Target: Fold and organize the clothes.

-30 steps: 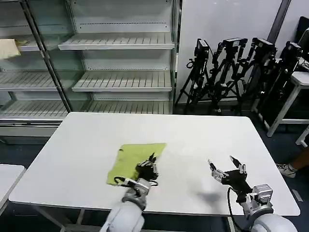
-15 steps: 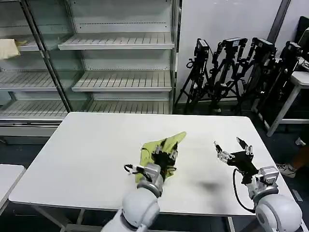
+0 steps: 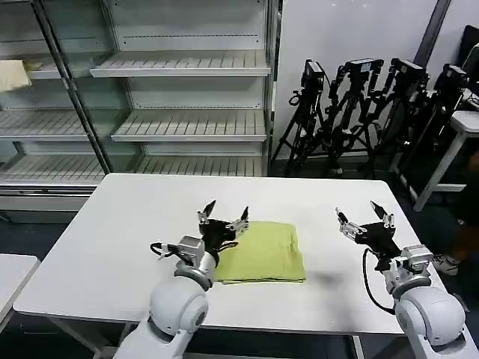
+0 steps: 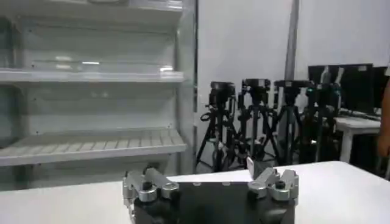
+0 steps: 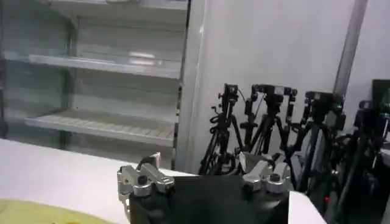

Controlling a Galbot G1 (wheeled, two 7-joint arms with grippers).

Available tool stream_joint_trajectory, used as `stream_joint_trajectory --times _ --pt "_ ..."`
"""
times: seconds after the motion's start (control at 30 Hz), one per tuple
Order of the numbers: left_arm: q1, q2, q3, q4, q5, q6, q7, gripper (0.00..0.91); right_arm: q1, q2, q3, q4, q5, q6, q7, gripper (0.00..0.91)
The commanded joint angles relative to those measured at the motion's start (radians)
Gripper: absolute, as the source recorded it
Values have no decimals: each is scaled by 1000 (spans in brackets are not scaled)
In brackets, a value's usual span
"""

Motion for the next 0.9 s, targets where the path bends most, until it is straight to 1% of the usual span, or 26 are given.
stream_joint_trajectory --times 0.03,0.13,0.27,0.37,0.57,0.73,0.9 --pt "79 148 -214 101 74 -171 147 907 27 19 -6 -41 -113 44 -7 907" --pt "96 154 -246 122 106 -219 187 907 32 27 -6 -63 -160 70 -12 907" --pt "94 160 -266 141 119 -263 206 907 44 42 -8 -90 -165 84 -3 907" --pt "91 168 -276 151 119 -283 214 907 46 49 -8 -98 -166 88 -3 907" --pt "88 168 -300 172 137 -307 231 907 49 66 -6 -124 -172 120 -6 907" --pt "104 175 -287 153 139 -325 241 907 64 92 -16 -159 -186 159 -7 907" --pt "114 190 -283 153 189 -367 243 907 67 110 -23 -165 -200 170 -17 907"
